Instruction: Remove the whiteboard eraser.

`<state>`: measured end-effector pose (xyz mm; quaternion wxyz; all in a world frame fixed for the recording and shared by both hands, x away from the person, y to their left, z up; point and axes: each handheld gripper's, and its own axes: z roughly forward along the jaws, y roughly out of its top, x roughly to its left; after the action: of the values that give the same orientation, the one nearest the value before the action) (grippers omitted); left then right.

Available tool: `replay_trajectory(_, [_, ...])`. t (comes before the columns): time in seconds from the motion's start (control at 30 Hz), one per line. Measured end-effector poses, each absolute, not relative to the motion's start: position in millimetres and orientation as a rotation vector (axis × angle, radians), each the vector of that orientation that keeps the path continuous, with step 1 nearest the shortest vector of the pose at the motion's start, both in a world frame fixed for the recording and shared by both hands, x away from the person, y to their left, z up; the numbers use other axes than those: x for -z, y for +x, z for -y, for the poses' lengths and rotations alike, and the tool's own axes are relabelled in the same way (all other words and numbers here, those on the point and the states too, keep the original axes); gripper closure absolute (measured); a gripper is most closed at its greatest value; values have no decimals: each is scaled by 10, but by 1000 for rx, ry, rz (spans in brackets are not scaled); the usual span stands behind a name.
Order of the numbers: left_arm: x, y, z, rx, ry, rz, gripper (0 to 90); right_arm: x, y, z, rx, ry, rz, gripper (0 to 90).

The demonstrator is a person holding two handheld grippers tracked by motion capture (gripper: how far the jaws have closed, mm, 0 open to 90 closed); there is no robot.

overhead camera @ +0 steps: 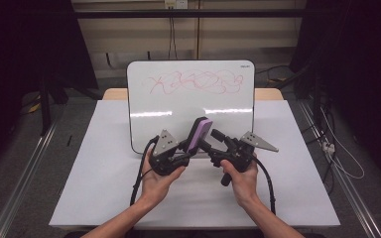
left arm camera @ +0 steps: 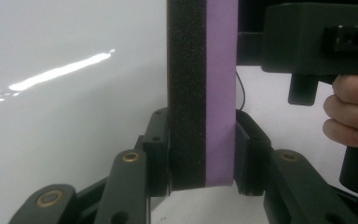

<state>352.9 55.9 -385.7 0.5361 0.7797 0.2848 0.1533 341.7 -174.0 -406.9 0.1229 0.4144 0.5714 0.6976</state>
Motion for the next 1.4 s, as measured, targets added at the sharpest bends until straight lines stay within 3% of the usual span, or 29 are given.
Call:
replay_trajectory(0.17, [3864,3520,-541,-360,1863,-671,633,4094,3423,1698,-2039,1218,-1679,271])
replay_trajectory(0.33, [3892,3511,-526,-358,1866,-671,633,4127,3434,1671,-2036,1265,-1678,394])
replay_trajectory(0.87, [3958,3525,-519,-327,1862,-683,607,4137,3400,1636,-2006,1272,-1666,416])
replay_trajectory(0.9, [3968,3527,-520,-325,1864,-686,542,4126,3403,1639,-1993,1263,-1662,417])
replay_trajectory(1.03, [4027,3532,-523,-318,1877,-707,449,4106,3419,1659,-1986,1264,-1654,416])
replay_trajectory(1.13, [4038,3537,-535,-327,1885,-715,305,4098,3433,1694,-1955,1266,-1650,416])
replay_trajectory(1.4, [4002,3543,-651,-368,1895,-728,122,4069,3419,1773,-1895,1239,-1665,417])
